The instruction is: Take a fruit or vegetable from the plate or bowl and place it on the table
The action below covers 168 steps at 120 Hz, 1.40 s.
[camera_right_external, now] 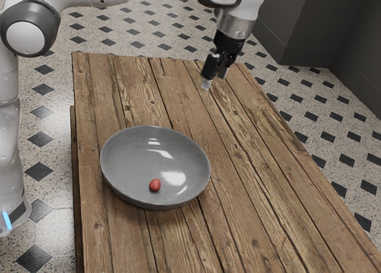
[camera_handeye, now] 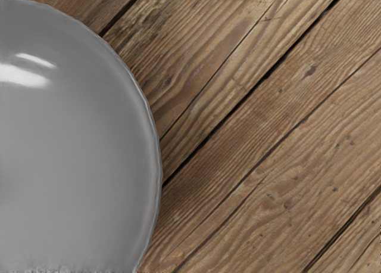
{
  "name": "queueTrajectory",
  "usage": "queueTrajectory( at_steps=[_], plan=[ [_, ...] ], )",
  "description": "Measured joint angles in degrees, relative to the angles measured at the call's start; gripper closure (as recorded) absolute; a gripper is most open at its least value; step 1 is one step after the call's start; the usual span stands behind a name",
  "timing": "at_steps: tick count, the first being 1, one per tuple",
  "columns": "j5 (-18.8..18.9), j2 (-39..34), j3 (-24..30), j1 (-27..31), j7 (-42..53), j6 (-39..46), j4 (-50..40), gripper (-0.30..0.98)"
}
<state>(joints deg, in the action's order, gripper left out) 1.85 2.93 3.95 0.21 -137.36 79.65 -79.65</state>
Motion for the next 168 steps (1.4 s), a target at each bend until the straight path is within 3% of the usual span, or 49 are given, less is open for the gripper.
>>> queueTrajectory(
  at_steps=[33,56,72,104,124,134,146,156,168],
  plan=[
    [-0.31,0.50,0.02,-0.53,-6.00,-0.08,-0.04,0.00],
    [-0.22,-0.11,-0.46,-5.53,-0.74,-0.10,-0.08,0.00],
    [-0.20,2.07,-0.47,-5.36,4.57,-0.04,-1.04,0.00],
    [1.77,-5.08,-0.29,-5.73,14.38,8.35,-20.64,0.00],
    [2.90,-9.94,-0.05,-11.74,20.58,16.78,-30.89,0.00],
    [3.76,-15.69,2.12,-8.26,24.67,22.70,-41.22,0.00],
    [4.02,-15.15,-4.21,-11.30,30.83,27.62,-41.75,0.00],
    [3.17,-16.86,0.40,-7.04,35.70,30.29,-42.98,0.00],
    [-0.62,-17.58,2.53,-5.50,41.16,32.33,-43.24,0.00]
  ],
)
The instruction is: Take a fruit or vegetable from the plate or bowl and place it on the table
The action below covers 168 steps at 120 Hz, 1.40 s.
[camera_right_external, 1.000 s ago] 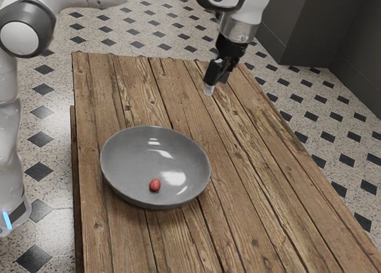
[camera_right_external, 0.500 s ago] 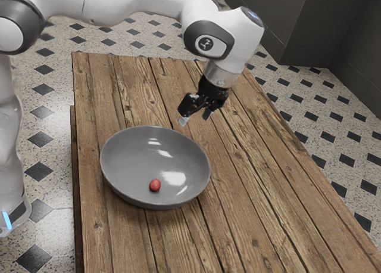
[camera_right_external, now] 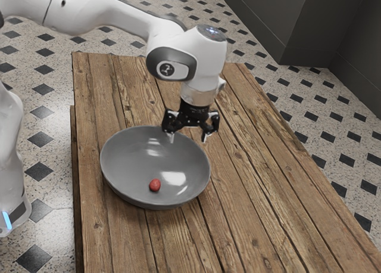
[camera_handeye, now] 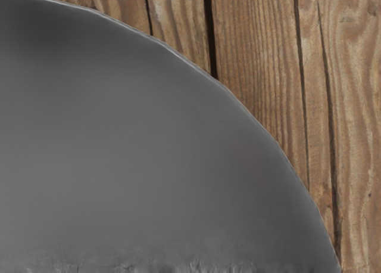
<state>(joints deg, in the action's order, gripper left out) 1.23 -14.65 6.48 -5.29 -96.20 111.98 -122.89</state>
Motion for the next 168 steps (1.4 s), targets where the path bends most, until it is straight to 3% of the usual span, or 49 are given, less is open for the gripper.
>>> queueTrajectory(
  at_steps=[57,104,168],
  plan=[
    [-9.62,-15.32,8.14,0.91,16.46,2.83,-13.74,0.00],
    [-14.73,-15.79,10.16,1.95,23.09,3.28,-18.22,0.02],
    [-15.04,-10.99,10.31,3.83,27.50,6.92,-18.72,0.05]
  ],
)
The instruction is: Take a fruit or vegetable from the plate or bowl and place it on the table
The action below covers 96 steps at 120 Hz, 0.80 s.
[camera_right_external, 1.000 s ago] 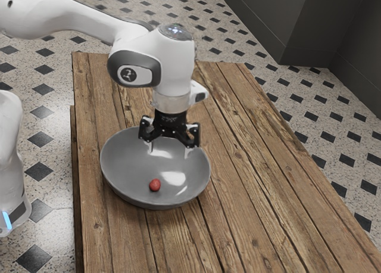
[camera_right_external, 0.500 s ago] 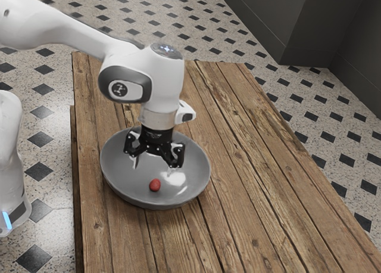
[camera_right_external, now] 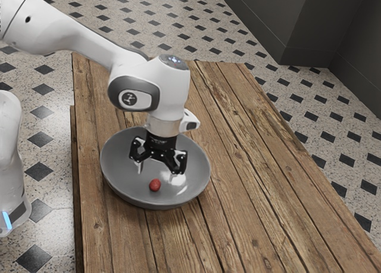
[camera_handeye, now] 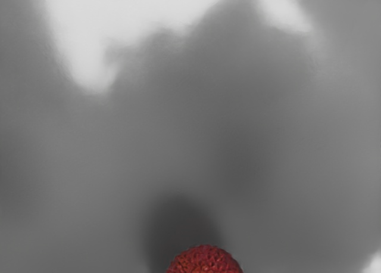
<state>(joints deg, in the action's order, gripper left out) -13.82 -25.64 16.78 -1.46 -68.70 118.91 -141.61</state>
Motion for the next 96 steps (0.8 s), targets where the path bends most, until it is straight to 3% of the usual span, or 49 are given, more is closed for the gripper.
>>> queueTrajectory(
  at_steps=[28,57,96],
  plan=[
    [0.02,1.92,1.10,0.47,1.01,1.54,0.10,0.06],
    [0.14,2.46,1.15,0.92,1.67,2.32,0.23,0.27],
    [0.05,3.92,1.66,1.00,2.19,3.37,0.10,0.32]
  ],
)
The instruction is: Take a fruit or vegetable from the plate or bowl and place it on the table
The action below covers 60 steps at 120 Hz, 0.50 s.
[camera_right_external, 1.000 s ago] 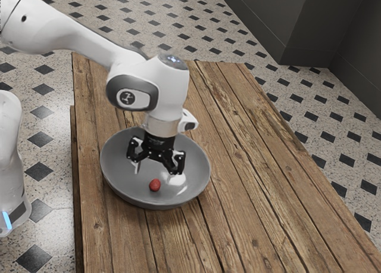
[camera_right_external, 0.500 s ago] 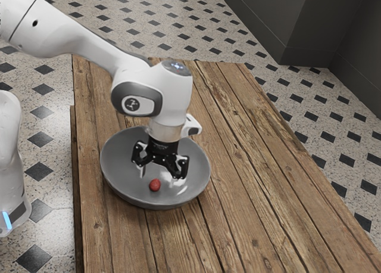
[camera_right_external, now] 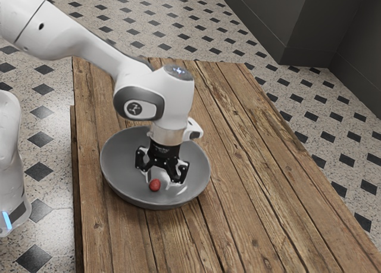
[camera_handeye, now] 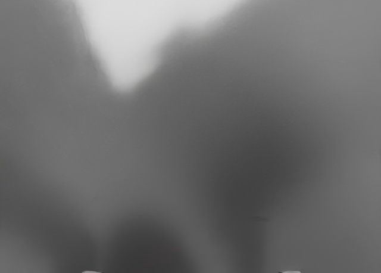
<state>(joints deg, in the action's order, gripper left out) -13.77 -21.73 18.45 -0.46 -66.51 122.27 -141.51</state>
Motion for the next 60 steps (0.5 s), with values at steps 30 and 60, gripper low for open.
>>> queueTrajectory(
  at_steps=[30,60],
  plan=[
    [0.02,1.20,0.01,0.50,0.25,0.73,0.05,0.32],
    [0.03,1.95,0.62,1.12,0.42,1.31,0.07,0.30]
  ],
)
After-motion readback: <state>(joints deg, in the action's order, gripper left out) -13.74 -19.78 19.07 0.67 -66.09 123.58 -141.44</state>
